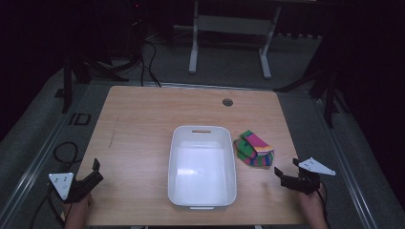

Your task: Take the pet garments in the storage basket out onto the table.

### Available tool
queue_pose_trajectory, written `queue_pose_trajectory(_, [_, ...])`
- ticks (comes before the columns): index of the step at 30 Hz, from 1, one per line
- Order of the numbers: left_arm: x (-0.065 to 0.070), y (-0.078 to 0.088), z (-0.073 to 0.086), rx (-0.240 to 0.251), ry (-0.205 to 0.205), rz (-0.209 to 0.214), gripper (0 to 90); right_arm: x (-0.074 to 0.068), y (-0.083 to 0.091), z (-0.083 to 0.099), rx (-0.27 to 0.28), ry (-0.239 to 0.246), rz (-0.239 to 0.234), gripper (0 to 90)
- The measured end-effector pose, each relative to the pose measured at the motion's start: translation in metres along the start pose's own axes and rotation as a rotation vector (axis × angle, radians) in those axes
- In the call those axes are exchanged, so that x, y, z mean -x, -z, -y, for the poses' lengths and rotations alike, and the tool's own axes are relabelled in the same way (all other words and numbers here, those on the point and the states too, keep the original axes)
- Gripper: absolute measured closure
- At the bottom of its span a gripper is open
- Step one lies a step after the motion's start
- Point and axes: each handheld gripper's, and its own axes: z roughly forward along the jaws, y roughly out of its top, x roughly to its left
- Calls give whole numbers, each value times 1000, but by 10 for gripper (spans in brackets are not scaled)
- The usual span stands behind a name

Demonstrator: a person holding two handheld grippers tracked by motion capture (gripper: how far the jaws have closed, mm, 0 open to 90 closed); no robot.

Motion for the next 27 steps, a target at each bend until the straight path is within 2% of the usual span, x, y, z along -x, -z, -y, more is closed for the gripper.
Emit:
queue_pose_trajectory(3, [0,0,0,0,0,1,19,-2,4,9,35,9,21,125])
queue_pose_trajectory(9, [0,0,0,0,0,4,18,-4,11,22,55,-5,92,124])
queue_pose_trajectory(13, [-1,0,0,-1,0,6,19,-2,17,28,112,-35,127,125])
queue_pose_trajectory(15, [0,0,0,0,0,6,18,0,19,31,138,-35,144,125])
queue_pose_trajectory(21, [-1,0,0,-2,1,8,18,7,20,35,151,-82,150,125])
queue_pose_trajectory(27, [0,0,0,-1,-2,7,19,14,22,37,158,-105,187,128])
